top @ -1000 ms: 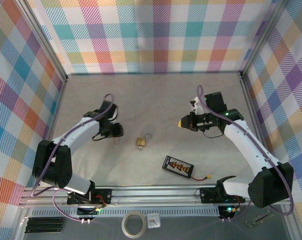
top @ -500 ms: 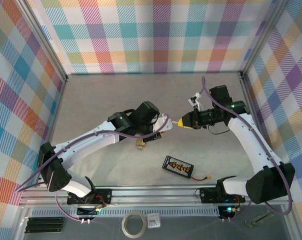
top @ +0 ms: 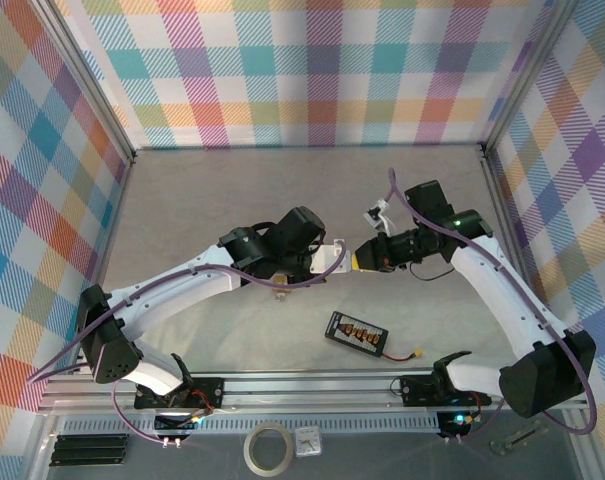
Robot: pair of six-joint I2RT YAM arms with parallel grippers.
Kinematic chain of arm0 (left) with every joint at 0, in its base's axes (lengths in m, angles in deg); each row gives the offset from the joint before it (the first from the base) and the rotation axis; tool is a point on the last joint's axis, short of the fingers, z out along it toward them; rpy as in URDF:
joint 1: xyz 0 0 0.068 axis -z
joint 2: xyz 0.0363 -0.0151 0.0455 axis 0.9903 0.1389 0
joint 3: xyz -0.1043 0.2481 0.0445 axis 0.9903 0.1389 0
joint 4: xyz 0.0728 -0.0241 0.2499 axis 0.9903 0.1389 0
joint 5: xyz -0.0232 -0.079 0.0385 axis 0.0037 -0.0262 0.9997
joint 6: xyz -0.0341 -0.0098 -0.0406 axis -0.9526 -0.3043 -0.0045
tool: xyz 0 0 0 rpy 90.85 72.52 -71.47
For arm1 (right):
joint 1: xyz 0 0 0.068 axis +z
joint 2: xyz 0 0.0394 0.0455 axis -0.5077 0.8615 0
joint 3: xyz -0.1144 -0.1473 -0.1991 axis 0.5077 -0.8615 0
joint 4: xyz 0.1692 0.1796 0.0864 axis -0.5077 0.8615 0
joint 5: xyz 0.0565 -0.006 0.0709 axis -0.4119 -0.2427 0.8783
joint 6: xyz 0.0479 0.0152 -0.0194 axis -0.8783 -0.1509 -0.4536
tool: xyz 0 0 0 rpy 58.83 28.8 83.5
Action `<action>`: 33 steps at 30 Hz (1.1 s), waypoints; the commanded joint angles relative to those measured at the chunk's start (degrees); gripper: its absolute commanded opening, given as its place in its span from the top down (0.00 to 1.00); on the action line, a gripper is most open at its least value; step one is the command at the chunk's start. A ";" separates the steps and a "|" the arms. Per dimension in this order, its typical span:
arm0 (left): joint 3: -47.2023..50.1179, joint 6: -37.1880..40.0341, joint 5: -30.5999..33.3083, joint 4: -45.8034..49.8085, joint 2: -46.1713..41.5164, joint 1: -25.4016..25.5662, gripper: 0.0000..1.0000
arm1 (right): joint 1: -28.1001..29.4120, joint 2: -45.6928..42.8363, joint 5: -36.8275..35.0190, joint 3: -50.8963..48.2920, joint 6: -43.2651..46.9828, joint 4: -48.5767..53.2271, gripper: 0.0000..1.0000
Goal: Unlock with the key
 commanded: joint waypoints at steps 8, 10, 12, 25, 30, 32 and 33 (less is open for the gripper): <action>-2.99 0.79 -3.09 3.11 -1.45 1.47 0.95 | 0.76 0.01 -2.78 -1.58 3.51 1.54 1.00; -3.30 0.80 -3.57 3.55 -1.39 1.69 0.95 | 0.89 0.26 -2.79 -1.46 3.75 1.47 1.00; -3.67 0.71 -4.13 3.95 -1.44 1.89 0.95 | 1.07 0.36 -2.88 -1.71 3.96 1.38 1.00; -3.83 1.17 -3.86 4.92 -0.69 2.62 0.96 | 3.65 -0.77 -0.78 -2.59 4.39 0.68 1.00; -3.81 1.14 -4.02 4.41 -0.59 2.62 0.97 | 4.43 -0.84 0.08 -3.36 4.14 0.31 1.00; -3.72 1.27 -4.21 4.65 -0.59 2.61 0.97 | 4.87 -1.04 0.38 -3.70 3.95 -0.27 1.00; -3.64 1.30 -4.35 4.72 -0.59 2.61 0.97 | 4.98 -1.04 0.33 -3.78 3.86 -0.46 1.00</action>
